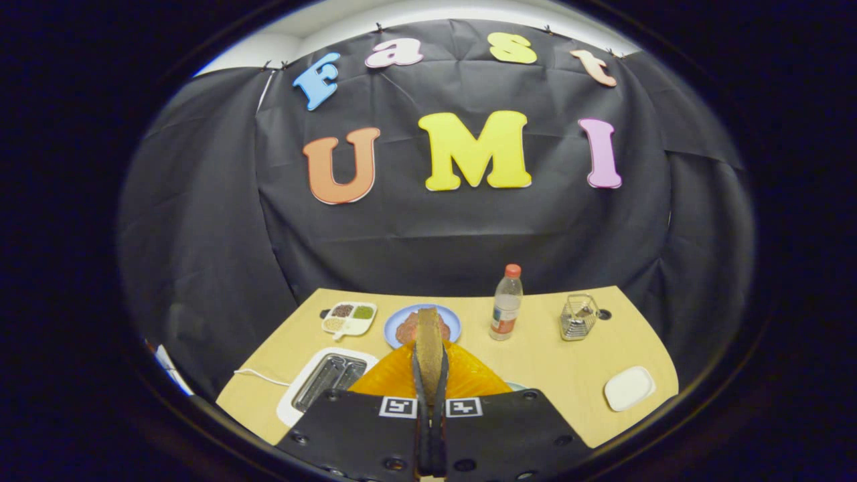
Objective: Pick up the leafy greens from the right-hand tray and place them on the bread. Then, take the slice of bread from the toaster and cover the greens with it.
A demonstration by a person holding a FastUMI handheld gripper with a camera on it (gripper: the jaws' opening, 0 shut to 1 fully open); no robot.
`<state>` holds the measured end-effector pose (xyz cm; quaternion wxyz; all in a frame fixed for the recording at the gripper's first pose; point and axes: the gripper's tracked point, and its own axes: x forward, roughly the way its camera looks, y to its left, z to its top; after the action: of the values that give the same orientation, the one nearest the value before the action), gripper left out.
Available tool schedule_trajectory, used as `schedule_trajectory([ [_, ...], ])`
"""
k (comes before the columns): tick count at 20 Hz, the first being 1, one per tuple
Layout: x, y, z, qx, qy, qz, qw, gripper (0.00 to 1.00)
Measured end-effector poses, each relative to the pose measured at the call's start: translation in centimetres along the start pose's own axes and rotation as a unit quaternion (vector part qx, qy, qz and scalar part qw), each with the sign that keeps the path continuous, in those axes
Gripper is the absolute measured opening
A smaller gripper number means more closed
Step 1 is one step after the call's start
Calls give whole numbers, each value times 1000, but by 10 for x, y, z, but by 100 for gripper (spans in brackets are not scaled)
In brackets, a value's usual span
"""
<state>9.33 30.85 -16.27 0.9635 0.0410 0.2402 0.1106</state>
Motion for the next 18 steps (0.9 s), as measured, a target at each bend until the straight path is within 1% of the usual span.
schedule_trajectory([
  [3,17,-27,-32,13,21,-3,1000,1],
  [6,33,-44,-68,38,48,-4,998,1],
  [10,57,-50,-111,59,82,10,995,1],
  [13,68,-46,-133,81,102,33,991,1],
  [15,74,-49,-143,85,110,37,990,1],
  [18,80,-60,-153,80,112,37,990,4],
])
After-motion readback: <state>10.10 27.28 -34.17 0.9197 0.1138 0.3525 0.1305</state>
